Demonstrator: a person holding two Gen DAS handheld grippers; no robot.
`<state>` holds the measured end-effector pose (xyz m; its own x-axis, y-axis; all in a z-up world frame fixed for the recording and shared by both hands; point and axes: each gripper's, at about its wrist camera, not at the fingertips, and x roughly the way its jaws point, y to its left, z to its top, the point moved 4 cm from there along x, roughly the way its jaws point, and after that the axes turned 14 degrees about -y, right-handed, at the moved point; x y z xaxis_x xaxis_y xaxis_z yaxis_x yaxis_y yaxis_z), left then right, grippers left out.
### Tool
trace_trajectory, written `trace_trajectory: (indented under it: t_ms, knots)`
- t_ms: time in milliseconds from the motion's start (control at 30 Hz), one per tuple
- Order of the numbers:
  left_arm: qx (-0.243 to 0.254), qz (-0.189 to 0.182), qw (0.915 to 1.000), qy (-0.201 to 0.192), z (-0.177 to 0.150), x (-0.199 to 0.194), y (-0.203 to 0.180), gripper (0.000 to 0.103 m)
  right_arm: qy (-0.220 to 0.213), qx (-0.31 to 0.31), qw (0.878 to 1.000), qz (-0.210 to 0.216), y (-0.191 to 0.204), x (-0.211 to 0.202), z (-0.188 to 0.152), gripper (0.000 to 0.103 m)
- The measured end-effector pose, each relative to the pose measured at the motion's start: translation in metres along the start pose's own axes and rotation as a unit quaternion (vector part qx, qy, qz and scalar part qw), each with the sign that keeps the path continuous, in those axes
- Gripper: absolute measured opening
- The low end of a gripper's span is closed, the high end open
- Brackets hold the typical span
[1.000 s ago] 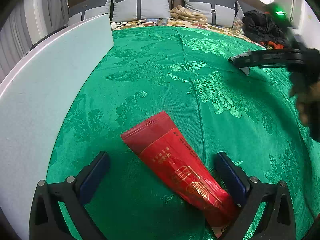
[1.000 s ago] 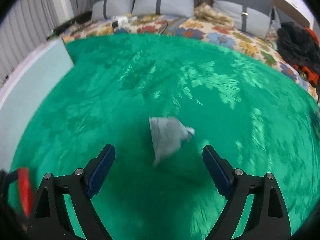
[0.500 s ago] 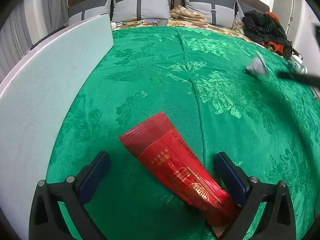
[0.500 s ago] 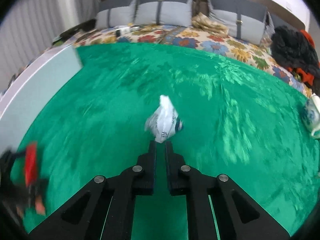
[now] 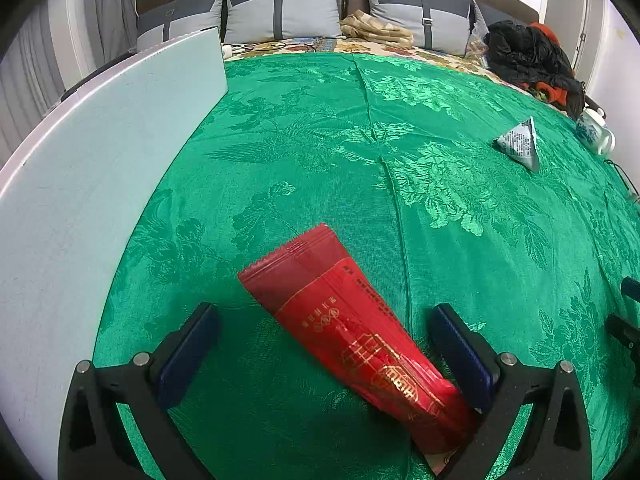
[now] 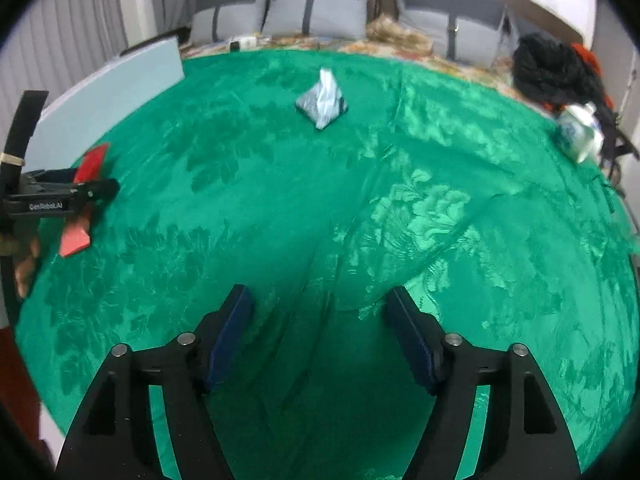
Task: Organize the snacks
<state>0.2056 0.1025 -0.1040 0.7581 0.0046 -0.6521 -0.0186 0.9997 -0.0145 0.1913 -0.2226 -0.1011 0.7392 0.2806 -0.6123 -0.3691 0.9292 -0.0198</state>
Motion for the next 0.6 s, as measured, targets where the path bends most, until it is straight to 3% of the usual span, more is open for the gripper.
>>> trace_trajectory:
  t_ms: [233,333,400,600]
  knots:
    - [0.000,-0.002,1.0000,0.001,0.000,0.000,0.000,0.103,0.006,0.015,1.000,-0.012,-0.007,0.003,-0.001,0.087]
    - [0.018,-0.019,0.9986,0.046,0.002,0.002,0.002,0.103,0.006,0.015,1.000,-0.012,-0.007,0.003,-0.002,0.087]
    - [-0.008,-0.014,0.9965,0.082,0.006,-0.003,0.008,0.103,0.006,0.015,1.000,-0.012,-0.007,0.003,-0.002,0.087]
    - [-0.076,-0.061,0.9885,0.116,-0.008,-0.022,-0.004,0.103,0.006,0.016,1.000,-0.011,-0.008,0.003,-0.002,0.087]
